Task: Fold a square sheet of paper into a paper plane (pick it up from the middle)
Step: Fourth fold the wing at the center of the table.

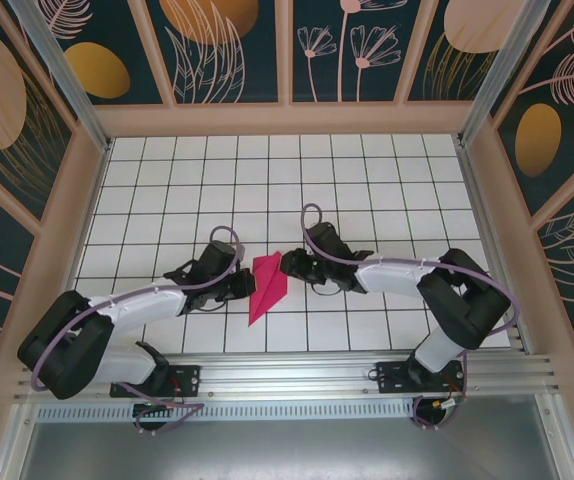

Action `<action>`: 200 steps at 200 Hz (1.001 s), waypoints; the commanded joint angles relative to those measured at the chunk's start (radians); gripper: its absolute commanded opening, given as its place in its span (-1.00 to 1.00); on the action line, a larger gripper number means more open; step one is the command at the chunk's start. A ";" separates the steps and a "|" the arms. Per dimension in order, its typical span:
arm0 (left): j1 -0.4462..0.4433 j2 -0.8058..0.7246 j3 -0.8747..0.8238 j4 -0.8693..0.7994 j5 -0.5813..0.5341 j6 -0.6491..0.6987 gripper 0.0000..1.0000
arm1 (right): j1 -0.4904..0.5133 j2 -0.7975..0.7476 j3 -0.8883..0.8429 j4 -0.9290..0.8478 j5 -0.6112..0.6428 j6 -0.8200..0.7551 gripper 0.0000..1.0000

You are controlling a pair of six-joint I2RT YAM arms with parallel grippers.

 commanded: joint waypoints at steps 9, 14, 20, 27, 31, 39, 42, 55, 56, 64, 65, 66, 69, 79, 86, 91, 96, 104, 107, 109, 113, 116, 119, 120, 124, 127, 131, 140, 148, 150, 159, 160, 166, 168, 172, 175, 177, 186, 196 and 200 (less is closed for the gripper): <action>0.002 0.038 0.027 -0.012 -0.040 0.047 -0.84 | 0.038 0.022 -0.009 0.012 -0.013 0.060 -0.18; 0.002 0.042 0.026 -0.012 -0.041 0.048 -0.84 | 0.039 0.027 -0.009 0.010 -0.009 0.067 -0.18; 0.002 0.045 0.023 -0.009 -0.039 0.047 -0.83 | 0.039 0.034 -0.012 0.015 -0.011 0.072 -0.17; 0.002 0.049 0.018 -0.001 -0.032 0.046 -0.83 | 0.039 0.036 -0.017 0.026 -0.020 0.074 -0.16; 0.002 0.052 0.016 0.005 -0.029 0.047 -0.82 | 0.039 0.039 -0.020 0.030 -0.023 0.073 -0.15; 0.002 0.057 0.011 0.012 -0.024 0.046 -0.81 | 0.039 0.040 -0.020 0.022 -0.020 0.080 -0.15; 0.002 0.059 0.011 0.014 -0.023 0.046 -0.81 | 0.039 0.041 -0.021 0.018 -0.016 0.082 -0.15; 0.002 0.075 0.009 0.020 -0.010 0.049 -0.80 | 0.039 0.038 -0.031 0.019 -0.010 0.092 -0.14; 0.002 0.076 0.009 0.020 -0.009 0.050 -0.80 | 0.040 0.036 -0.032 0.018 -0.008 0.095 -0.14; 0.002 0.088 0.010 0.025 -0.001 0.048 -0.81 | 0.039 0.033 -0.042 0.017 0.002 0.107 -0.13; 0.002 0.090 0.010 0.025 0.000 0.048 -0.81 | 0.039 0.033 -0.043 0.017 0.003 0.108 -0.12; 0.002 0.092 0.010 0.027 0.001 0.047 -0.81 | 0.039 0.033 -0.044 0.018 0.003 0.110 -0.12; 0.002 0.097 0.009 0.031 0.006 0.046 -0.80 | 0.039 0.033 -0.049 0.020 0.005 0.112 -0.11; 0.002 0.110 0.009 0.039 0.017 0.041 -0.81 | 0.038 0.034 -0.057 0.019 0.002 0.121 -0.09; 0.002 0.116 0.009 0.039 0.019 0.038 -0.81 | 0.038 0.038 -0.060 0.023 -0.006 0.122 -0.10; 0.003 0.120 0.009 0.040 0.021 0.038 -0.81 | 0.038 0.042 -0.060 0.029 -0.016 0.121 -0.09; 0.002 0.123 0.007 0.041 0.021 0.036 -0.81 | 0.038 0.044 -0.061 0.037 -0.025 0.122 -0.09; 0.002 0.127 0.005 0.042 0.021 0.034 -0.81 | 0.039 0.047 -0.064 0.055 -0.038 0.125 -0.09; 0.002 0.129 0.005 0.042 0.020 0.034 -0.81 | 0.039 0.049 -0.066 0.063 -0.042 0.128 -0.09; 0.002 0.128 0.004 0.042 0.020 0.034 -0.81 | 0.039 0.049 -0.067 0.069 -0.045 0.128 -0.09; 0.002 0.129 0.001 0.043 0.021 0.034 -0.81 | 0.039 0.051 -0.070 0.080 -0.053 0.131 -0.10; 0.002 0.131 0.000 0.043 0.022 0.034 -0.81 | 0.039 0.053 -0.072 0.088 -0.057 0.132 -0.10; 0.002 0.131 -0.001 0.042 0.022 0.033 -0.81 | 0.039 0.054 -0.073 0.093 -0.062 0.135 -0.09; 0.003 0.131 -0.001 0.042 0.022 0.034 -0.81 | 0.039 0.053 -0.074 0.095 -0.062 0.134 -0.10; 0.003 0.132 -0.002 0.042 0.022 0.033 -0.81 | 0.039 0.055 -0.073 0.099 -0.065 0.136 -0.09; 0.002 0.133 -0.002 0.041 0.023 0.034 -0.81 | 0.039 0.057 -0.074 0.100 -0.068 0.137 -0.09; 0.002 0.134 -0.004 0.040 0.022 0.034 -0.81 | 0.039 0.059 -0.074 0.100 -0.067 0.140 -0.09; 0.002 0.138 -0.006 0.038 0.022 0.034 -0.81 | 0.039 0.063 -0.075 0.105 -0.067 0.143 -0.09; 0.003 0.139 -0.008 0.040 0.023 0.033 -0.81 | 0.039 0.066 -0.078 0.114 -0.070 0.146 -0.10; 0.002 0.139 -0.009 0.040 0.023 0.034 -0.81 | 0.039 0.067 -0.080 0.117 -0.072 0.148 -0.10; 0.002 0.141 -0.010 0.042 0.026 0.032 -0.81 | 0.039 0.070 -0.081 0.120 -0.071 0.151 -0.10; 0.002 0.141 -0.011 0.042 0.027 0.032 -0.81 | 0.039 0.069 -0.081 0.120 -0.071 0.152 -0.10; 0.002 0.140 -0.013 0.043 0.029 0.032 -0.82 | 0.039 0.070 -0.081 0.123 -0.073 0.153 -0.09; 0.002 0.140 -0.013 0.044 0.030 0.032 -0.82 | 0.039 0.071 -0.082 0.124 -0.073 0.153 -0.10; 0.002 0.140 -0.014 0.047 0.033 0.031 -0.81 | 0.039 0.071 -0.083 0.126 -0.073 0.154 -0.09; 0.002 0.141 -0.014 0.047 0.033 0.031 -0.81 | 0.039 0.071 -0.084 0.126 -0.073 0.154 -0.10; 0.002 0.140 -0.016 0.049 0.034 0.031 -0.81 | 0.039 0.071 -0.083 0.126 -0.073 0.154 -0.09; 0.003 0.140 -0.015 0.049 0.035 0.029 -0.82 | 0.039 0.072 -0.083 0.129 -0.075 0.156 -0.09; 0.002 0.141 -0.016 0.050 0.036 0.028 -0.81 | 0.039 0.071 -0.084 0.137 -0.079 0.157 -0.09; 0.002 0.141 -0.017 0.051 0.036 0.028 -0.81 | 0.039 0.070 -0.086 0.143 -0.080 0.158 -0.09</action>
